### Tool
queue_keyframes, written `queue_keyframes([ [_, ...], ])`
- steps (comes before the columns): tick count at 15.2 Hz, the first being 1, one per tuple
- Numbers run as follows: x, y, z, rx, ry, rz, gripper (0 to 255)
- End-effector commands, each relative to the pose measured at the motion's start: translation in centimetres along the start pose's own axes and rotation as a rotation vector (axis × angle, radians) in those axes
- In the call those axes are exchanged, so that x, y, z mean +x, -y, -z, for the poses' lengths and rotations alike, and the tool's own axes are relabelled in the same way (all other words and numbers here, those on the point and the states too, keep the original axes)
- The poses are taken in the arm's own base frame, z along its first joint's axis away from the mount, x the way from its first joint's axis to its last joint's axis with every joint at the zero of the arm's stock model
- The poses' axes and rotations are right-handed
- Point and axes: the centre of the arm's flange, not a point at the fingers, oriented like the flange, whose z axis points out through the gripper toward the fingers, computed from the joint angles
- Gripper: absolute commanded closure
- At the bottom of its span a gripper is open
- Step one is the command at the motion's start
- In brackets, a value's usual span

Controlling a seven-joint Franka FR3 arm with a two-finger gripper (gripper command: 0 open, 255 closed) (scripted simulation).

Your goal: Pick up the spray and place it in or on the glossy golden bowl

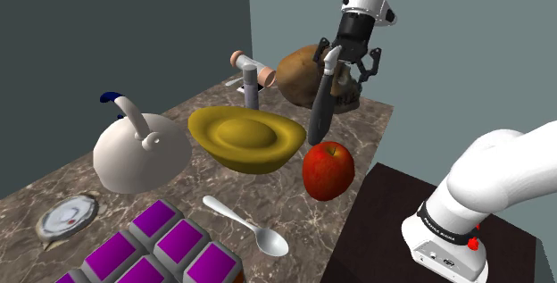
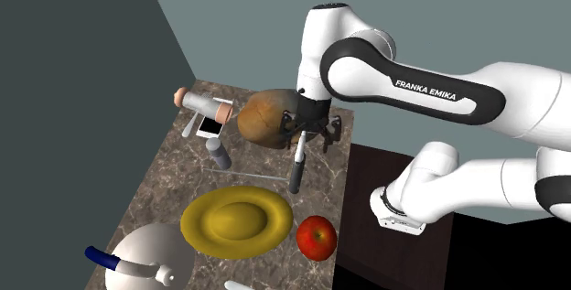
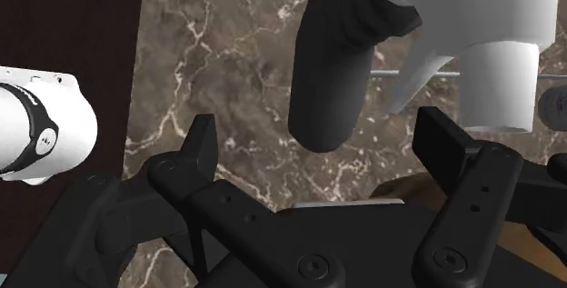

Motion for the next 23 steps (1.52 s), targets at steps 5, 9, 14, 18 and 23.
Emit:
queue_keyframes([
  [5, -0.2, 0.9, -2.4, 0.033, 0.062, -0.13, 0],
  [9, -0.4, 1.0, -4.3, 0.033, 0.062, -0.13, 0],
  [14, -0.4, 1.0, -4.3, 0.033, 0.062, -0.13, 0],
  [18, -0.4, 1.0, -4.3, 0.033, 0.062, -0.13, 255],
  [23, -0.4, 1.0, -4.3, 0.033, 0.062, -0.13, 255],
])
